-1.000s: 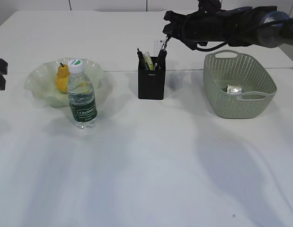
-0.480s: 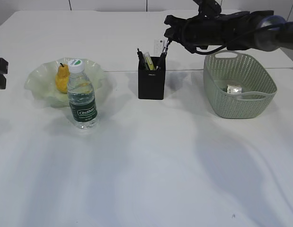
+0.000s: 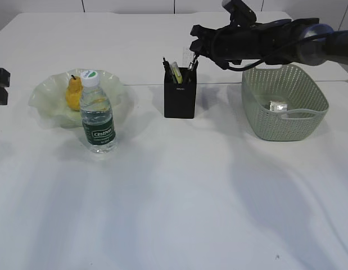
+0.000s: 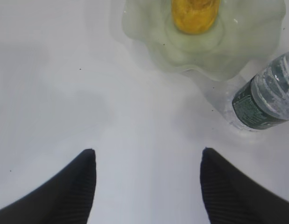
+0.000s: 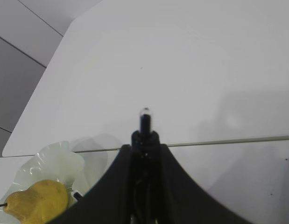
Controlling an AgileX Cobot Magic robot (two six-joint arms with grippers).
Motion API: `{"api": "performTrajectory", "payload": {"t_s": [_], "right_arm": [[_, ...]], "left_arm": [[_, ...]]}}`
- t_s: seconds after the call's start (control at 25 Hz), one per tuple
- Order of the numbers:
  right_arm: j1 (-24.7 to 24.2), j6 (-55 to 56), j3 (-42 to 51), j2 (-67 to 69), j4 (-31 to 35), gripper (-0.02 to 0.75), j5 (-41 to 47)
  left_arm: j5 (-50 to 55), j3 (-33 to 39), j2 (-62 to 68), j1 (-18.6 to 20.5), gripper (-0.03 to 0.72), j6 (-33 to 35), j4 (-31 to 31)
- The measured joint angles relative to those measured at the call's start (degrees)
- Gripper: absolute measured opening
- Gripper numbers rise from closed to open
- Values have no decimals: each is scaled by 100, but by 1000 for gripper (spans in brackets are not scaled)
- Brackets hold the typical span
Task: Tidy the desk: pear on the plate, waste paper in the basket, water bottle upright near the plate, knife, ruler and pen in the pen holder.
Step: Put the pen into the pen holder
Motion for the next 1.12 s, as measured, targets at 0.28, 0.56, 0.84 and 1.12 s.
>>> {"api": "performTrajectory", "payload": {"t_s": [0.28,0.56,0.84,1.12], "right_arm": [[180,-22,0,0,-66,96,32],[215,-22,0,7,-82,216,-7],[215,-12,0,7,86,230,-69],[215,96,-469,7,121,232,-524]], "left_arm": [[-3,0,0,0,494,0,0],[-3,0,0,0,493,0,0],[-3,0,0,0,493,0,0],[-13,0,0,0,493,0,0]]}}
